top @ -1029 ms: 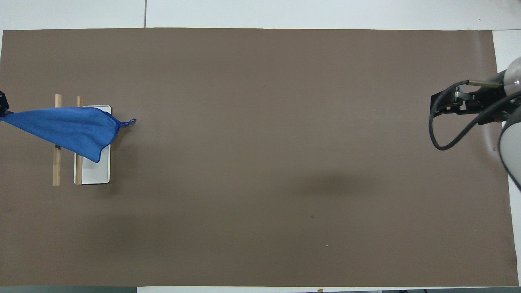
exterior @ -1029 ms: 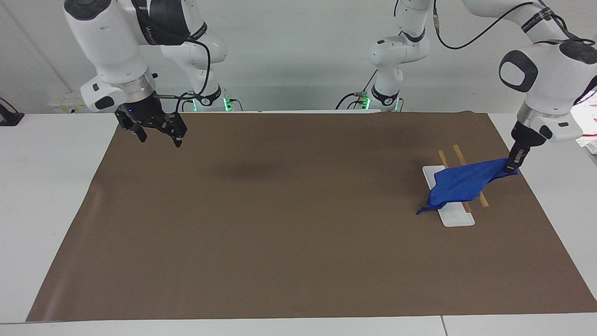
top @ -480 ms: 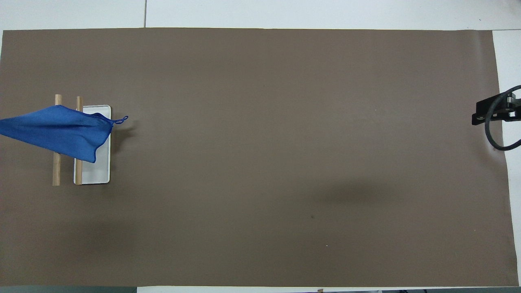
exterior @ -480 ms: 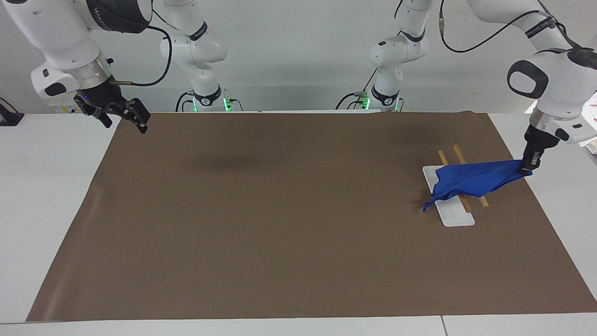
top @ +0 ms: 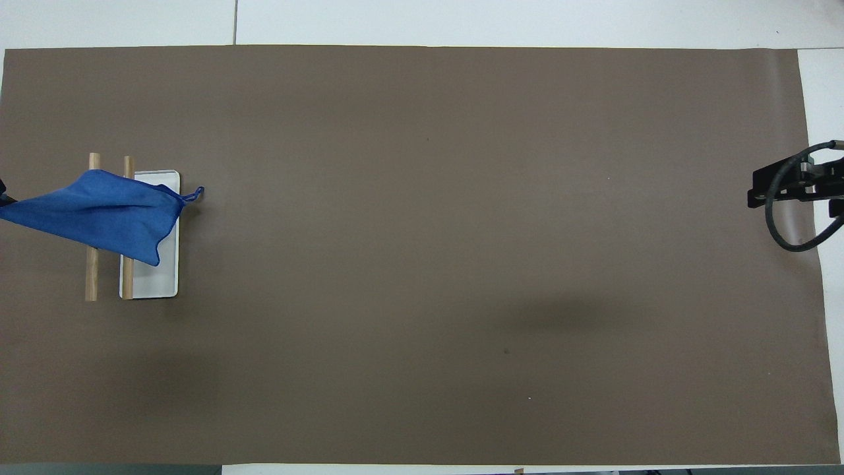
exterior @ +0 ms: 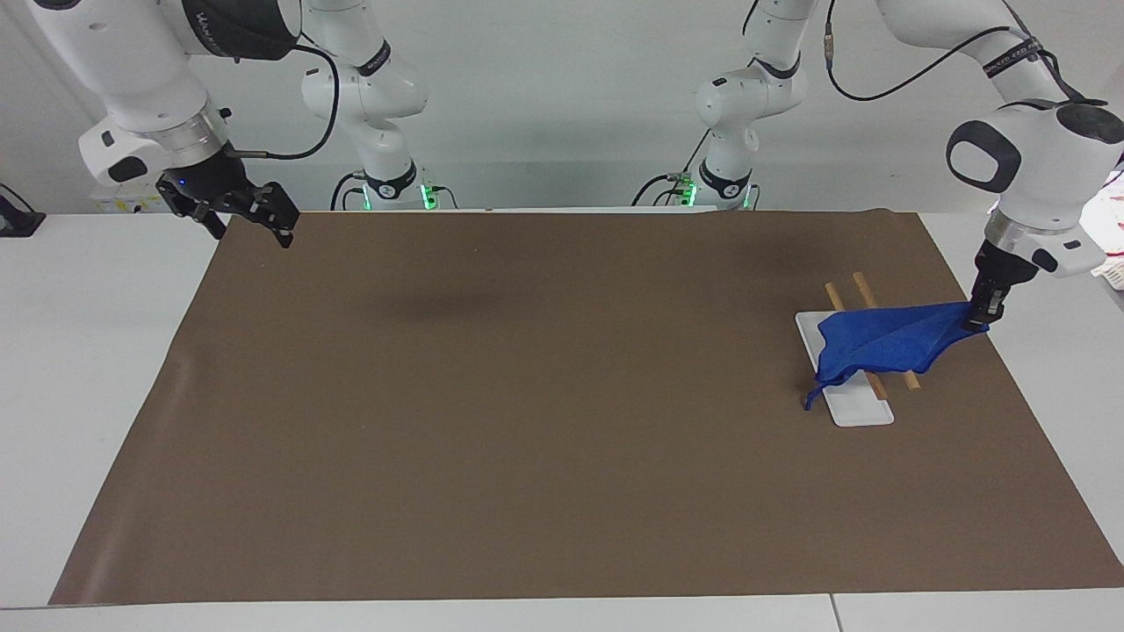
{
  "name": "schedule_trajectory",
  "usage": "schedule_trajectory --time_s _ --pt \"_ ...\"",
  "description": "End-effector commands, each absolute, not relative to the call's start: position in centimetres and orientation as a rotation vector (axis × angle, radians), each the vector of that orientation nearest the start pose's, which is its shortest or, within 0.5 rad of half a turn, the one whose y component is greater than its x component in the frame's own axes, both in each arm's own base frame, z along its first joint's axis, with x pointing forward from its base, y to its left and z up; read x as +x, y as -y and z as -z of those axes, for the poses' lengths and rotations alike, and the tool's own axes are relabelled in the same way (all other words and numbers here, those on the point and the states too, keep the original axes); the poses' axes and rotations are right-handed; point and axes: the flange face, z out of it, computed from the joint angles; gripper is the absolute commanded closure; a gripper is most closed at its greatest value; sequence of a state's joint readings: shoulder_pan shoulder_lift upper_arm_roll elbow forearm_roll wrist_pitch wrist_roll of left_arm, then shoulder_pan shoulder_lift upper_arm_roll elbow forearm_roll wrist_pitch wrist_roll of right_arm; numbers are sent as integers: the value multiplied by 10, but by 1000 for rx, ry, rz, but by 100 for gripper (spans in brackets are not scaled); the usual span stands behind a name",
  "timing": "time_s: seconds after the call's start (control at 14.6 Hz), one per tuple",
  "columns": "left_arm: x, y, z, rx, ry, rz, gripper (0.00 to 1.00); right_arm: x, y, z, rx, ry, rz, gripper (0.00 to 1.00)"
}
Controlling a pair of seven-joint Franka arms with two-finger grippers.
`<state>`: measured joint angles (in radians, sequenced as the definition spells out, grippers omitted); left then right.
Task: Right arm passes towel to left arm to hang
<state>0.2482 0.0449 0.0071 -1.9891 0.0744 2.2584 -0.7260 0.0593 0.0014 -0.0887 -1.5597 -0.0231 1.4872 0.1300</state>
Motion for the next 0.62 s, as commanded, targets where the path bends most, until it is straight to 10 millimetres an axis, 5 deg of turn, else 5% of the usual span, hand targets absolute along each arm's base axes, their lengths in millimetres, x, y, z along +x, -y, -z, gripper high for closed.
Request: schedule_trajectory --time_s 0.0,0.34,0.55 --pt "579 -120 -481 -2795 1384 434 0 542 10 -627 -3144 -206 -123 0" --pt "591 -97 -514 -2846 1276 525 0 543 7 -624 -3155 -200 -112 0" --pt "589 -96 -530 -2917 1024 466 0 543 12 -625 -3155 -183 -91 0"
